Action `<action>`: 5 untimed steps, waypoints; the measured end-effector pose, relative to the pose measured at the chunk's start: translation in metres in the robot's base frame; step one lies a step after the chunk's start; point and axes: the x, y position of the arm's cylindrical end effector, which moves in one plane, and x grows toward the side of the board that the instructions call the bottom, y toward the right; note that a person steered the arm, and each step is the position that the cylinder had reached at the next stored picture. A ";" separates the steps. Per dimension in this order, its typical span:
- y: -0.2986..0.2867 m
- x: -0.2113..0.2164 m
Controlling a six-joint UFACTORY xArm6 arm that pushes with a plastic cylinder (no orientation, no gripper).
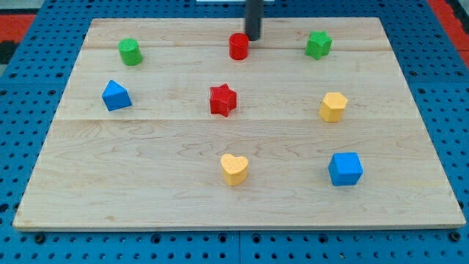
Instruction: Place the green star on top of the yellow hexagon
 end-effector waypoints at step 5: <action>0.074 0.031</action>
